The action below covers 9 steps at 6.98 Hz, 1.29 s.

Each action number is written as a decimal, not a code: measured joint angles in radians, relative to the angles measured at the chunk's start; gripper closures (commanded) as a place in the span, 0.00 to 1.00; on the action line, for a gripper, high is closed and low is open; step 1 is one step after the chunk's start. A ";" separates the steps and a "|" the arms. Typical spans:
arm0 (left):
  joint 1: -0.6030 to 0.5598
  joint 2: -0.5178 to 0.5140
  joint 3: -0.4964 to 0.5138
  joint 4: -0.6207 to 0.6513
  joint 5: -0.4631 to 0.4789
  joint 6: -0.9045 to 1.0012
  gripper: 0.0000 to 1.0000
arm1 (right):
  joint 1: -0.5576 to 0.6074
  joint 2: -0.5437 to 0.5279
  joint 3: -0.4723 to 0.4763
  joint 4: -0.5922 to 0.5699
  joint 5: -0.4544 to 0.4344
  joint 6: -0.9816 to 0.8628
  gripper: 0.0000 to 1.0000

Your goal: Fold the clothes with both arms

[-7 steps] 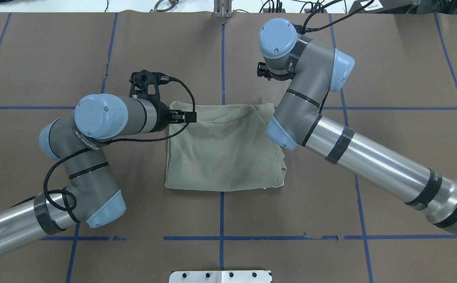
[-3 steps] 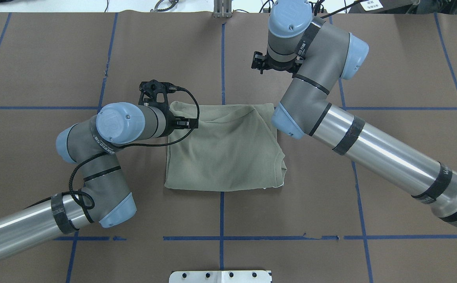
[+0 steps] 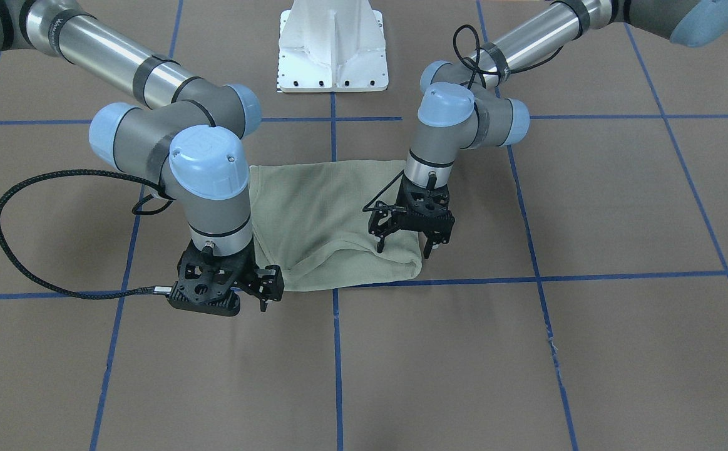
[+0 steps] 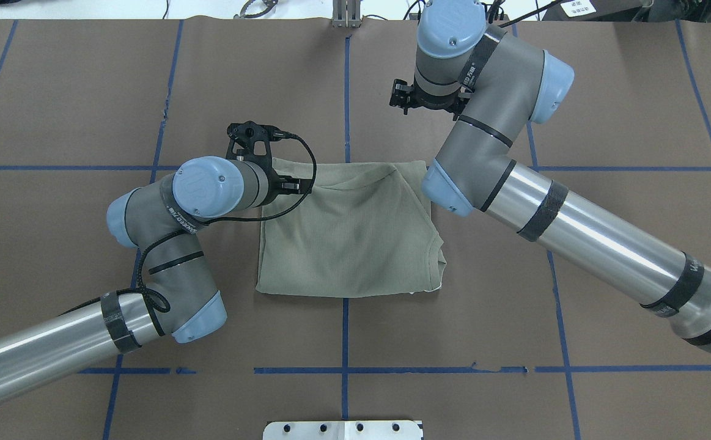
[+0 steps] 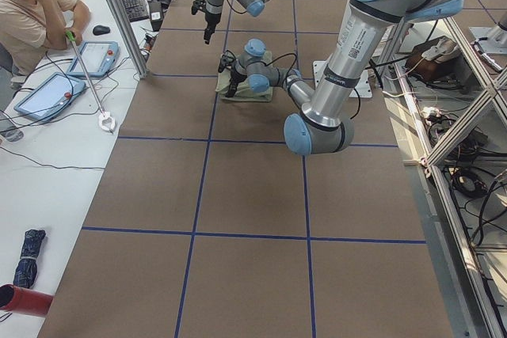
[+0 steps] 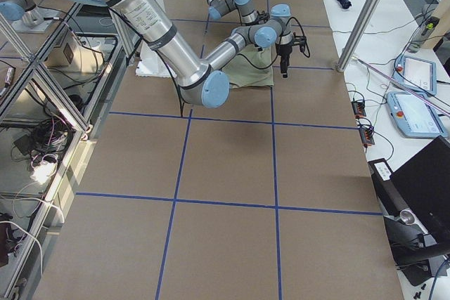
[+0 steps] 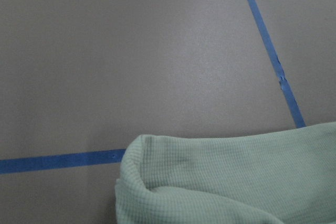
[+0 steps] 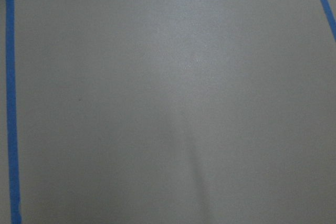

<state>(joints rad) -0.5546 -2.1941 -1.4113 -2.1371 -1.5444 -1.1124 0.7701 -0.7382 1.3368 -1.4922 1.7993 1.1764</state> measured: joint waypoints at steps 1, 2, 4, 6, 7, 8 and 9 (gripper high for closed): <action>-0.031 -0.005 0.033 -0.002 0.011 0.022 0.00 | 0.000 -0.001 0.000 0.001 0.000 0.000 0.00; -0.070 -0.006 0.065 -0.004 0.016 0.062 0.00 | 0.000 -0.002 0.000 0.001 0.000 -0.001 0.00; -0.169 -0.006 0.087 -0.006 0.002 0.204 0.00 | 0.000 -0.004 0.001 0.002 0.001 -0.002 0.00; -0.257 0.016 0.035 0.012 -0.169 0.294 0.00 | 0.026 -0.008 0.025 -0.008 0.050 -0.029 0.00; -0.304 0.049 -0.052 0.073 -0.241 0.392 0.00 | 0.066 -0.030 0.061 -0.040 0.112 -0.092 0.00; -0.361 0.081 -0.178 0.213 -0.299 0.531 0.00 | 0.121 -0.083 0.144 -0.122 0.160 -0.217 0.00; -0.430 0.120 -0.295 0.355 -0.361 0.673 0.00 | 0.188 -0.156 0.247 -0.226 0.193 -0.386 0.00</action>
<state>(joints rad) -0.9847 -2.0738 -1.7059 -1.7825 -1.9055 -0.4390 0.9581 -0.8944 1.5836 -1.7181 1.9922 0.7908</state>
